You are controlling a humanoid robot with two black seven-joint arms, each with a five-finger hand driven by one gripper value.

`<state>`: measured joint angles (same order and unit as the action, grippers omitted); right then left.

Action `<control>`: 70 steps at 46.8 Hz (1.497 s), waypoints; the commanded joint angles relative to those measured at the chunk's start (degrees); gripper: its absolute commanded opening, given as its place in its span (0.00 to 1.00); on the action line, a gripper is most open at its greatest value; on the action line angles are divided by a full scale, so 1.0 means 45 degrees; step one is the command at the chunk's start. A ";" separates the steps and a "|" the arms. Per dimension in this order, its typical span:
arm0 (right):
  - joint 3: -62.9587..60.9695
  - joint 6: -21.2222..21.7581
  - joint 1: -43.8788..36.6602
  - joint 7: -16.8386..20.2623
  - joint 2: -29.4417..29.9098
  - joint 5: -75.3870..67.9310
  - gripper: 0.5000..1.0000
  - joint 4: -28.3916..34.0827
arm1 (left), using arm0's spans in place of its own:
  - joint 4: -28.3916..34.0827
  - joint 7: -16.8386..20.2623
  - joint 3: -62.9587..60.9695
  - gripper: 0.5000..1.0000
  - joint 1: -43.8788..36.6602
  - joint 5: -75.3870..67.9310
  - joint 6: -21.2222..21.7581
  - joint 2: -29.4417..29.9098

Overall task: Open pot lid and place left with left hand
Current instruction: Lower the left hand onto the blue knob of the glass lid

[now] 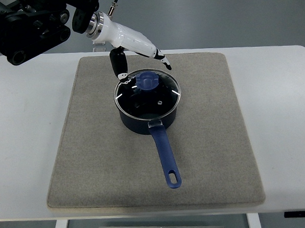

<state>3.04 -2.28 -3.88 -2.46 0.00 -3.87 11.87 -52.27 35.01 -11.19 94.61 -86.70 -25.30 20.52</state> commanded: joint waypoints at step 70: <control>0.0009 0.0000 -0.0017 0.0000 0.0000 0.0000 0.83 0.0000 | -0.0006 -0.0001 -0.0033 0.98 -0.0086 -0.0441 -0.0276 -0.0282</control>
<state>3.03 -2.29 -3.89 -2.46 0.00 -3.87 11.87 -52.19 35.00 -11.26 94.40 -88.66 -26.54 19.24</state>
